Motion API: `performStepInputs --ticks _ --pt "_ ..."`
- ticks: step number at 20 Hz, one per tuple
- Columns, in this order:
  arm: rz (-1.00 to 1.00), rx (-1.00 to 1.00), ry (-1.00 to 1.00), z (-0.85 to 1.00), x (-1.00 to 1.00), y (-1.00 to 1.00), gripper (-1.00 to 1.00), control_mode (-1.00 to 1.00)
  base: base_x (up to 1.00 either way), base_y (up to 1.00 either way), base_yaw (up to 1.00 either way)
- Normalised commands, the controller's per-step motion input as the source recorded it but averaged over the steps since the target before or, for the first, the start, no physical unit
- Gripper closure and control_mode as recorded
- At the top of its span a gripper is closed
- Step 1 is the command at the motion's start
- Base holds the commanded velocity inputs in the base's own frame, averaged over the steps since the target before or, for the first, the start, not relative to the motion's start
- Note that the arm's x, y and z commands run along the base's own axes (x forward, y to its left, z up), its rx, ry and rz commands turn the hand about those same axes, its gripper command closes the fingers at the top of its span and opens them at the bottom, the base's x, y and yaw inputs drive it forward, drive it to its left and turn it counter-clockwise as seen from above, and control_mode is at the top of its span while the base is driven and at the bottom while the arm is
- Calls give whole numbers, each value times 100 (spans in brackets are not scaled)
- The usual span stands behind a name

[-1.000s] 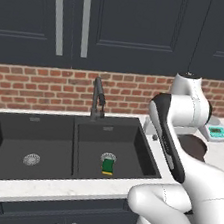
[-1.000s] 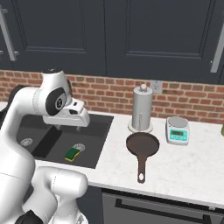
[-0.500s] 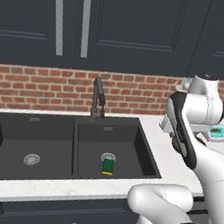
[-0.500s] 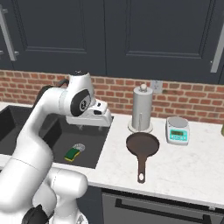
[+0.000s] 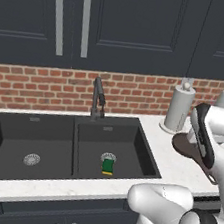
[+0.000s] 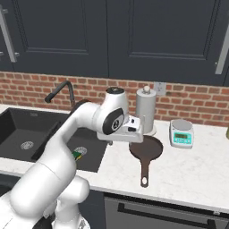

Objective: Pick the pan and sponge and place them into the sink. Then turn on the water.

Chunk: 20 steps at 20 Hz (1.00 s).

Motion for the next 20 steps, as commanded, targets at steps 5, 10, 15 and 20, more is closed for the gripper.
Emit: performStepInputs --ticks 5,10,15,20 --pt "1 0 0 -48 0 -69 -100 -100 0 0 0" --pt "0 0 -1 -50 0 -38 -100 -100 0 0 0" --pt "0 0 -1 -27 1 -29 -100 -100 0 0 0" --pt "0 0 0 -24 8 -15 -100 -100 0 0 0"
